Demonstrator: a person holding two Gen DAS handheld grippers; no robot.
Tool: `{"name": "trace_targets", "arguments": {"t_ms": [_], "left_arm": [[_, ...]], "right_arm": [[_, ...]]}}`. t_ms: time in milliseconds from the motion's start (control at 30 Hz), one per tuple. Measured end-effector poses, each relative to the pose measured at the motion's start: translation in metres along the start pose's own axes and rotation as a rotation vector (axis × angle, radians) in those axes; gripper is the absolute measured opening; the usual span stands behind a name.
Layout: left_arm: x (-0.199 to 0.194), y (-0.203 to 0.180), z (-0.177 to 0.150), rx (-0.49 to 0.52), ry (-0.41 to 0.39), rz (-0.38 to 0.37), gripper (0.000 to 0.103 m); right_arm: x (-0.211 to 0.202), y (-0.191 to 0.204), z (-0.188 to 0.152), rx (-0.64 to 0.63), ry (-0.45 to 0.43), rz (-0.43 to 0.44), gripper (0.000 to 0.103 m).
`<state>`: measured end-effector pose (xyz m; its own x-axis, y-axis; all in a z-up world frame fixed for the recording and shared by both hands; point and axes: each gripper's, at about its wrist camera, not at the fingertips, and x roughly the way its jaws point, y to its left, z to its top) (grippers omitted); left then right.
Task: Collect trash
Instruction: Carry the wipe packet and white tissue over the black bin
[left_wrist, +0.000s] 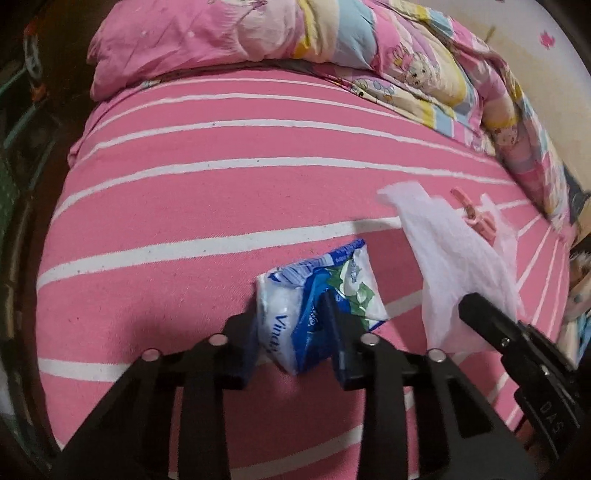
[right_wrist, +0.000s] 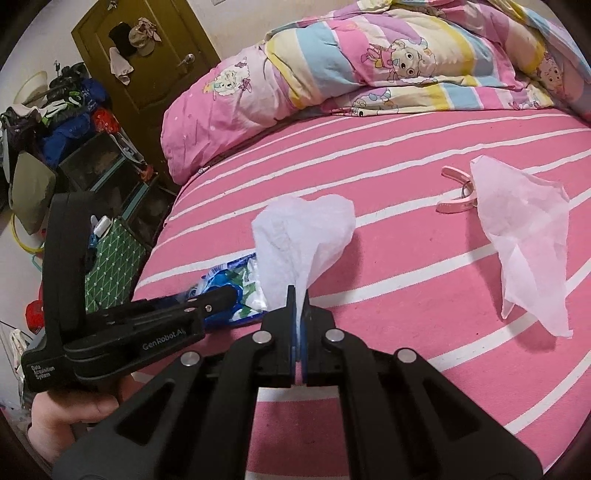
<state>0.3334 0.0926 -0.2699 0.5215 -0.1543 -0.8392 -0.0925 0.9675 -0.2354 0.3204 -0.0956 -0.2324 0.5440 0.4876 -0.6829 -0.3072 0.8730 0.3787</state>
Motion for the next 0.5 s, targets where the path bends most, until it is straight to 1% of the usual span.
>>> {"name": "trace_targets", "arguments": {"t_ms": [67, 200, 267, 333, 433, 500], "left_arm": [[-0.003, 0.007, 0.000, -0.048, 0.017, -0.054, 0.022], [-0.012, 0.012, -0.005, -0.103, 0.032, -0.136, 0.020], [-0.020, 0.011, -0.011, -0.121, 0.026, -0.160, 0.020], [-0.033, 0.010, -0.021, -0.138, 0.016, -0.178, 0.020], [-0.053, 0.009, -0.043, -0.182, -0.005, -0.209, 0.020], [-0.070, 0.007, -0.064, -0.220, -0.007, -0.218, 0.020]], "right_arm": [[-0.004, 0.002, 0.001, -0.006, -0.006, 0.005, 0.002], [-0.017, 0.008, 0.002, -0.019, -0.024, 0.020, 0.002], [-0.028, 0.011, -0.003, -0.012, -0.027, 0.032, 0.002], [-0.037, 0.014, -0.007, 0.003, -0.031, 0.050, 0.002], [-0.062, 0.024, -0.018, 0.005, -0.053, 0.082, 0.002], [-0.083, 0.036, -0.026, -0.010, -0.054, 0.072, 0.002]]}}
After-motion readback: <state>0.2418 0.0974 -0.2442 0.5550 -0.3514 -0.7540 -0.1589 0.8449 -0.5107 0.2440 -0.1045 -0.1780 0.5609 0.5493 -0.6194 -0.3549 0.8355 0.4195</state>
